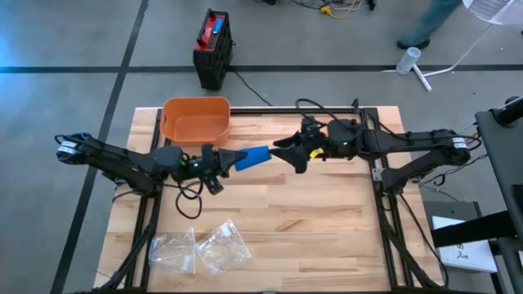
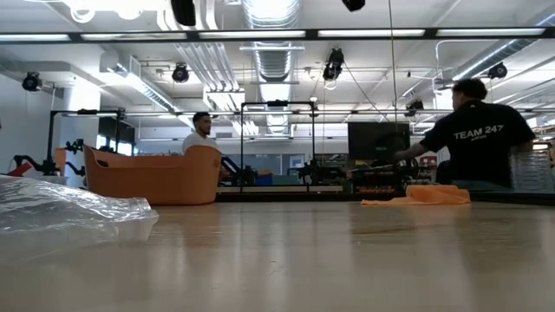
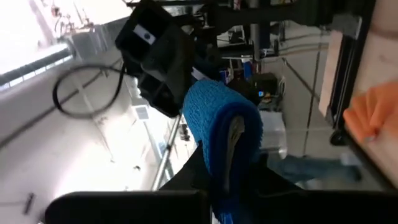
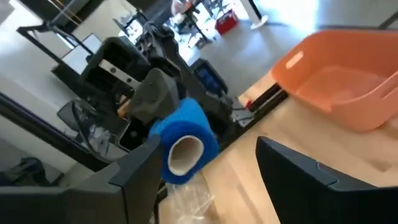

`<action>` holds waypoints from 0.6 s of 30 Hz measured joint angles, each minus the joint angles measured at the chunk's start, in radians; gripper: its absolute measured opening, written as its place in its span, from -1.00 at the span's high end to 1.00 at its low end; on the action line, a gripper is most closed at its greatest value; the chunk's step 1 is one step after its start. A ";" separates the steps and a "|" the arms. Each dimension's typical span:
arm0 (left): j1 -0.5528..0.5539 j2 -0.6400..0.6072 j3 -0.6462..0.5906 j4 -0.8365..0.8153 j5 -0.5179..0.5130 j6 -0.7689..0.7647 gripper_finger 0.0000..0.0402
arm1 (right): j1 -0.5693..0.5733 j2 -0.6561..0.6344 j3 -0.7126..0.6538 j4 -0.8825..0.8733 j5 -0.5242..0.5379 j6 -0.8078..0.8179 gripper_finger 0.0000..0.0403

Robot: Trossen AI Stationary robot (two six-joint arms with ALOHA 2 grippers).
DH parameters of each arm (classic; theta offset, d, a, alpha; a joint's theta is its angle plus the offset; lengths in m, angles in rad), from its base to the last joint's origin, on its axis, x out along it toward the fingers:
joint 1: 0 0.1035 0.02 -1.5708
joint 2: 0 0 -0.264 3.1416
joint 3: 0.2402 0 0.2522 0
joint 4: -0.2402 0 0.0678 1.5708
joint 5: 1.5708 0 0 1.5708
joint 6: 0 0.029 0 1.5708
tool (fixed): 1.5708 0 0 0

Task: Roll bandage
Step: Roll the blue bandage

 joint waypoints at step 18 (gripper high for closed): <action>0.000 0.022 0.000 0.071 -0.128 0.106 0.95 | 0.002 0.078 0.062 0.053 -0.095 0.071 -0.23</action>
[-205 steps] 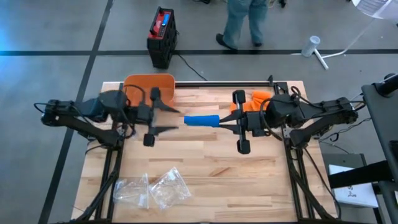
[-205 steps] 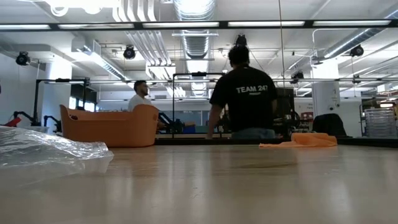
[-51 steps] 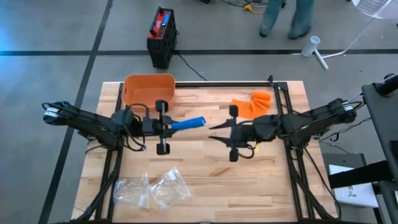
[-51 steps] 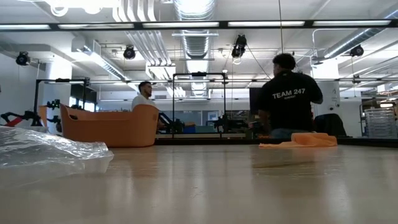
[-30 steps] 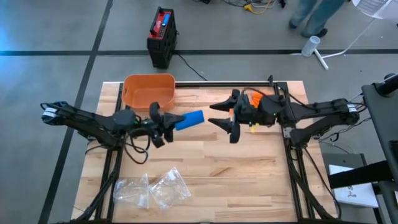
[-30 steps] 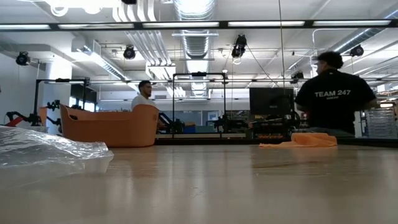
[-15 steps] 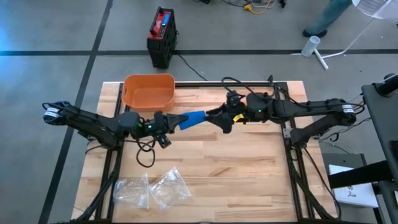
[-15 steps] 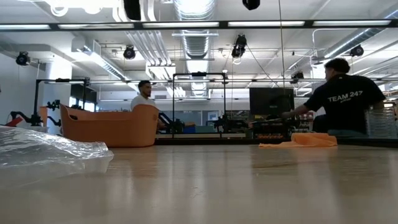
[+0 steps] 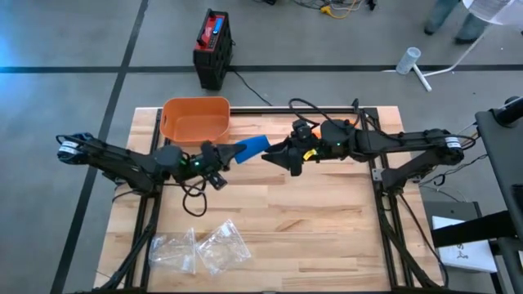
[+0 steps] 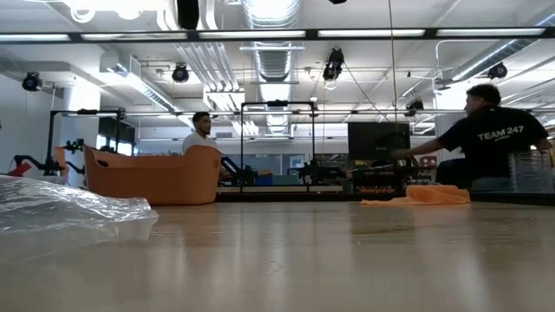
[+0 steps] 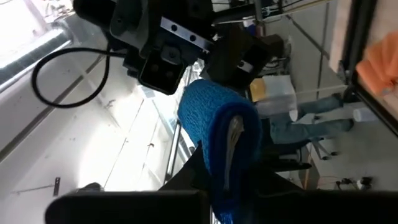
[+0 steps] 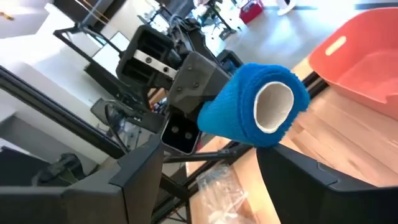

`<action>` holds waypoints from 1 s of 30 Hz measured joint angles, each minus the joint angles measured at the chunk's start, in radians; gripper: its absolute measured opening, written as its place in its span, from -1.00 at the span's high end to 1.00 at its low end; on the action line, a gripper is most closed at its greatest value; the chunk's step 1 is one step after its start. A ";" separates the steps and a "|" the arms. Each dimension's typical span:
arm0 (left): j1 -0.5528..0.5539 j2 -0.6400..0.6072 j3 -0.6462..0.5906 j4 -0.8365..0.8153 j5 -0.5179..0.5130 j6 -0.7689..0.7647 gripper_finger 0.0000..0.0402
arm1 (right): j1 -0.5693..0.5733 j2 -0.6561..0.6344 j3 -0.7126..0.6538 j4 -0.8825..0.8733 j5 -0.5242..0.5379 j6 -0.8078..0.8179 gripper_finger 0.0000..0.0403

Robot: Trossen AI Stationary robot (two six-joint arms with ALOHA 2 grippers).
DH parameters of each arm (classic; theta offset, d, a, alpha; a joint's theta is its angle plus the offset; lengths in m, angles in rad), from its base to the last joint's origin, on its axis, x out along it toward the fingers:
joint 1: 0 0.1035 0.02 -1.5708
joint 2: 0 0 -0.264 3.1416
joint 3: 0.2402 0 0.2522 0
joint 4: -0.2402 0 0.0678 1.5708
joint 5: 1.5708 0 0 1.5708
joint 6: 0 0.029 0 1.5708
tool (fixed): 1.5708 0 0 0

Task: Roll bandage
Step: Roll the blue bandage

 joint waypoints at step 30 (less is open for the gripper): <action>-0.008 0.061 0.000 0.085 0.033 -0.532 0.47 | -0.014 0.039 -0.001 0.045 0.017 -0.358 0.84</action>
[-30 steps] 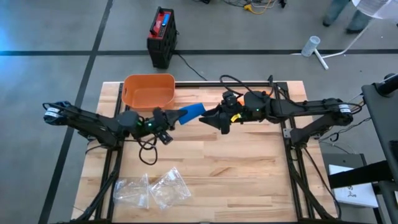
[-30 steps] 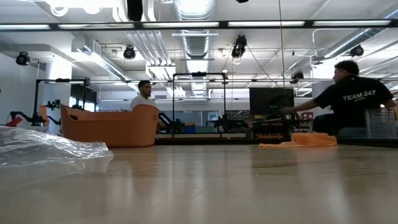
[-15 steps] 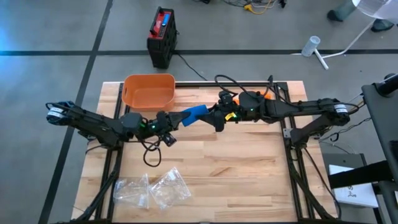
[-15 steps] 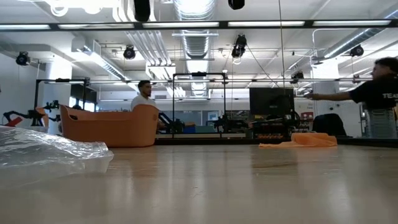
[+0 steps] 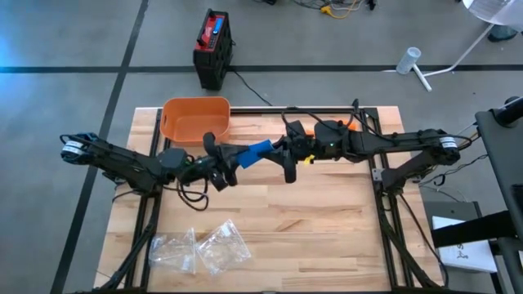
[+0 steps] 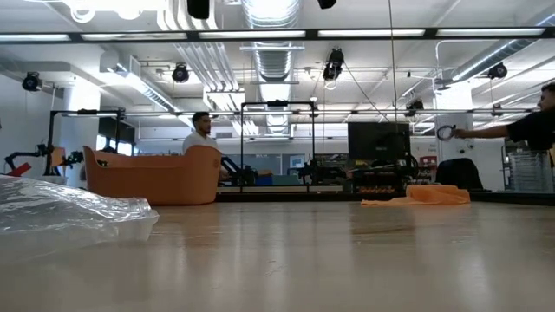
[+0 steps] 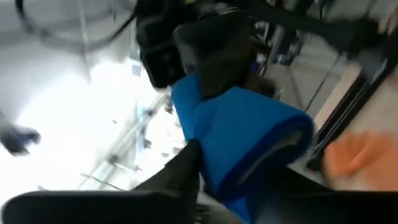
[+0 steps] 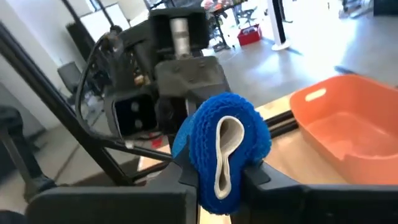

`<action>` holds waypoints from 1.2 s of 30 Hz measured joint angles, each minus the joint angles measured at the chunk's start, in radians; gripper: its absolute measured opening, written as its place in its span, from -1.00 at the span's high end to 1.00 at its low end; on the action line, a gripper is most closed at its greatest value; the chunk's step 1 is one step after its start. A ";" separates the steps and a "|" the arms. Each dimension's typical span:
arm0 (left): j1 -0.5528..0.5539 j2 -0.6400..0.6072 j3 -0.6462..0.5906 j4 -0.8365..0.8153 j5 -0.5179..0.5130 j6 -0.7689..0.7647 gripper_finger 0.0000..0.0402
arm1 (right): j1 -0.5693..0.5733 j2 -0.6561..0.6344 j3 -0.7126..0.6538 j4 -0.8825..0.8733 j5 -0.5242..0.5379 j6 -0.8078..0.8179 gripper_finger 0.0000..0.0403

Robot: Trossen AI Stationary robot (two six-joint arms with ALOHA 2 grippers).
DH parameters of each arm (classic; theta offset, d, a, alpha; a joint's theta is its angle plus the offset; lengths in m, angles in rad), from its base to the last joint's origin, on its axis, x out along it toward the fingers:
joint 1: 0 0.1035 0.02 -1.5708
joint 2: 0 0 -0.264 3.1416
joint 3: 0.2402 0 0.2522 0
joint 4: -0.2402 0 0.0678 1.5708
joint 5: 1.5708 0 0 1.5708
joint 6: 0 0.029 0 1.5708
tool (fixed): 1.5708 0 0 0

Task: Roll bandage
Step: Roll the blue bandage

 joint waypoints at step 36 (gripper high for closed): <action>-0.052 -0.121 0.000 -0.224 0.028 -0.749 -0.43 | -0.001 -0.006 0.000 -0.140 0.036 -1.016 0.82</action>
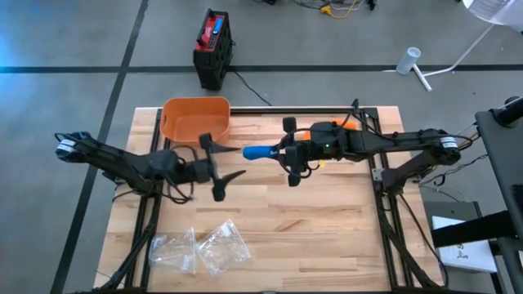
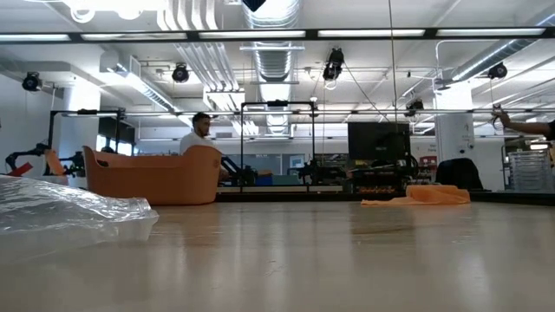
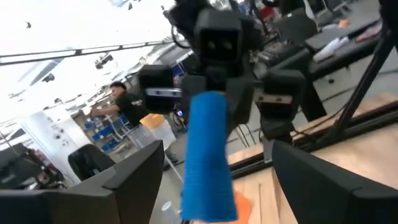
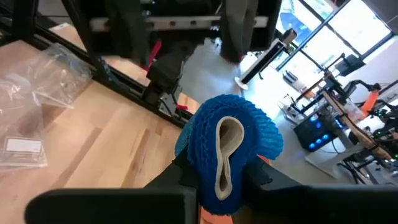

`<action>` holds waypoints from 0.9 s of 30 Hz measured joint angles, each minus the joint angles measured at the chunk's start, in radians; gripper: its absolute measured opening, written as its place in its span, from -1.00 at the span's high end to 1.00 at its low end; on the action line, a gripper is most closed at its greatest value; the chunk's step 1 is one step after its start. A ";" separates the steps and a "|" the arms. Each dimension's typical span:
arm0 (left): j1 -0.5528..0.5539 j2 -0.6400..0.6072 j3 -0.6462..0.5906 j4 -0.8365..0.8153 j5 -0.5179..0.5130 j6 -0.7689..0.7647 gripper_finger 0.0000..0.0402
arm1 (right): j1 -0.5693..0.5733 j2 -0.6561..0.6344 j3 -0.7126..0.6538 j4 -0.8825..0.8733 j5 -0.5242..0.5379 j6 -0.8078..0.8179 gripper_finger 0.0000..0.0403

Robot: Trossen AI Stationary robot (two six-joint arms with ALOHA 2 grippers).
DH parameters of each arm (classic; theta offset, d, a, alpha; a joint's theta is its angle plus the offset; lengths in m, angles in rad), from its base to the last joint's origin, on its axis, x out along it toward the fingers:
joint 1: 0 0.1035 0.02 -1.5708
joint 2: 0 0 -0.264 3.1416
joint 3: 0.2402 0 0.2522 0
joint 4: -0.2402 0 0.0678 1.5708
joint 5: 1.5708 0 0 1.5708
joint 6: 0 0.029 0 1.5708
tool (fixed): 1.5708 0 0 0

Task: Roll bandage
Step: Roll the blue bandage

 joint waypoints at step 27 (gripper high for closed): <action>0.079 0.236 0.000 0.154 -0.039 -0.042 0.88 | 0.001 0.001 -0.002 -0.031 -0.008 0.004 0.77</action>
